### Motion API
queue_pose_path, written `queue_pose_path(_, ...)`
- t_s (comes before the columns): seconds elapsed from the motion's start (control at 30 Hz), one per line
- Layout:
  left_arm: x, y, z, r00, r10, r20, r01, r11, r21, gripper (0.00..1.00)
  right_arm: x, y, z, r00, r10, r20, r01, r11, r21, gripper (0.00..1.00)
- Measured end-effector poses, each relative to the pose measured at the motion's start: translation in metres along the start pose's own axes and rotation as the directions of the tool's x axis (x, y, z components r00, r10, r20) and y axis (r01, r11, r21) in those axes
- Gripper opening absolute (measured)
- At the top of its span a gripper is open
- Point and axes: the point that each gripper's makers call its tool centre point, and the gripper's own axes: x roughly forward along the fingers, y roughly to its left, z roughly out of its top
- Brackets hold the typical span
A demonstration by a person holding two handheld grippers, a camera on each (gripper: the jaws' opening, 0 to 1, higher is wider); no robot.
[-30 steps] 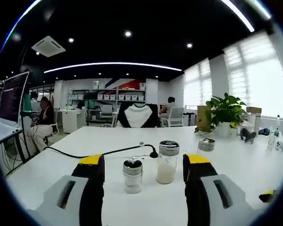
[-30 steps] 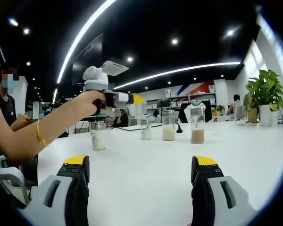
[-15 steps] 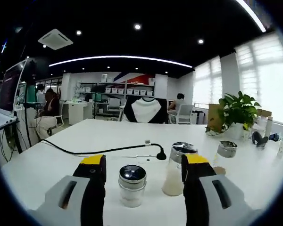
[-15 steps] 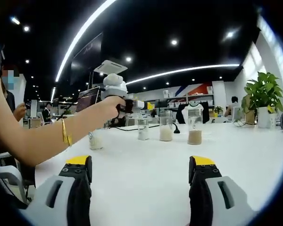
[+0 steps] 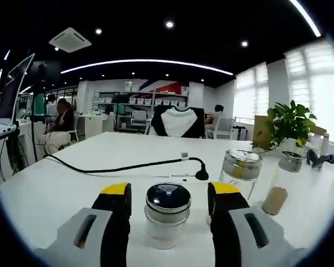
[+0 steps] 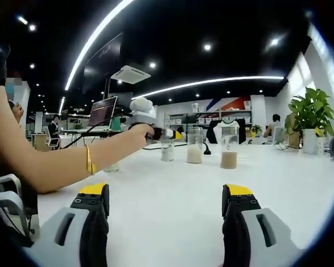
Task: Rotate the seasoning bottle until the label or dispensing opening points toward the visible target arrow and the bottle remains upright within the marked orientation range
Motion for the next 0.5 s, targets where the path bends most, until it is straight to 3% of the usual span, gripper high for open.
queue_pose_path(0.17, 0.004, -0.004, -0.005, 1.000, -0.023, -0.003, 0.023, 0.999, -0.041, 0.58, 0.000, -0.002, -0.001, 1.000, -0.009, -0.002, 0.009, 1.000, 0.006, 0.84)
queue_pose_path(0.27, 0.003, 0.006, -0.010, 1.000, 0.018, -0.003, -0.018, 0.999, 0.038, 0.53, 0.000, -0.002, -0.001, 1.000, -0.008, -0.002, 0.008, 1.000, 0.003, 0.83)
queue_pose_path(0.5, 0.004, 0.005, -0.011, 1.000, -0.018, 0.009, 0.019, 0.999, -0.030, 0.49, 0.000, -0.006, -0.001, 0.999, -0.036, -0.002, 0.036, 0.999, -0.007, 0.83)
